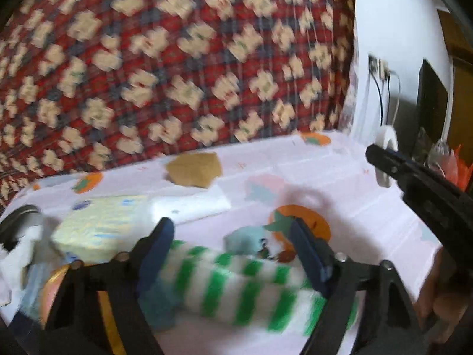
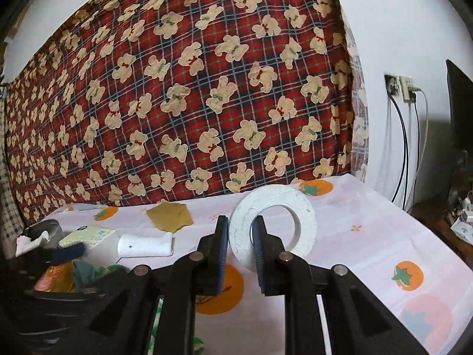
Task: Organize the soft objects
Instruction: 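Grasp the blue plush keychain with the left gripper while the right gripper holds the tape roll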
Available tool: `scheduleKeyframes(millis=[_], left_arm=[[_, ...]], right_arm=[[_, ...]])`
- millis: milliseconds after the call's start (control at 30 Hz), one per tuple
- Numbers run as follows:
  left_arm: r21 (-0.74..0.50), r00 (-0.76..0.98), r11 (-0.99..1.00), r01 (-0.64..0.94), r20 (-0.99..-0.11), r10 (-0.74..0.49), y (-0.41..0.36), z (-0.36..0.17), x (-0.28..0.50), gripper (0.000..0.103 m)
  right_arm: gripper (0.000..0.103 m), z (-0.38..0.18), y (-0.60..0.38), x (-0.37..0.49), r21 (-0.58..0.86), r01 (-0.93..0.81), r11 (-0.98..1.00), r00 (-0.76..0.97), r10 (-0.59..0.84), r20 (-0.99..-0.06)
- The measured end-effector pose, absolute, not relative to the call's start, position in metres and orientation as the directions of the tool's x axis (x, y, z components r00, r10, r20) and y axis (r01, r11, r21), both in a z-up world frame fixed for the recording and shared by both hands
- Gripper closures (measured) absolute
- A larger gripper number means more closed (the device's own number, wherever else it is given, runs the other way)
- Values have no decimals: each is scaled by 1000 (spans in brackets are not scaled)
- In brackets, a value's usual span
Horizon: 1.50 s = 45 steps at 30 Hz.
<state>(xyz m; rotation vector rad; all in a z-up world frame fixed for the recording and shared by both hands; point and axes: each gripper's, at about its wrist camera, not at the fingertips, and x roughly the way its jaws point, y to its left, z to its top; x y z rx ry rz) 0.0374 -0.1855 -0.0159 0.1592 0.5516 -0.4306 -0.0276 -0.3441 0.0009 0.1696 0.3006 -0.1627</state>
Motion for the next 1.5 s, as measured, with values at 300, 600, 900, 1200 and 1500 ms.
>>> scheduleKeyframes(millis=[300,600,900,1200,1500], left_arm=[[-70,574,927,368,-768,-286,-216,-59,97,62],[-58,568,922,384,-772,-285,-220,-59,94,83],[-247,609,784,570,-514,-604,-192,-24,62,87],[-57,754,805,591,-314,-577,-169,2,2,87],[18,826,862,507,-293,-481,-147,-1,-4,87]], right_arm=[[85,0,-346,-26,155,183,971,937,-125,-325],[85,-2,-350,-25,187,183,965,934,-111,-340],[85,-2,-351,-27,157,218,963,933,-158,-325],[85,-1,-346,-29,117,230,966,936,-186,-300],[85,3,-337,-38,76,260,963,938,-233,-256]])
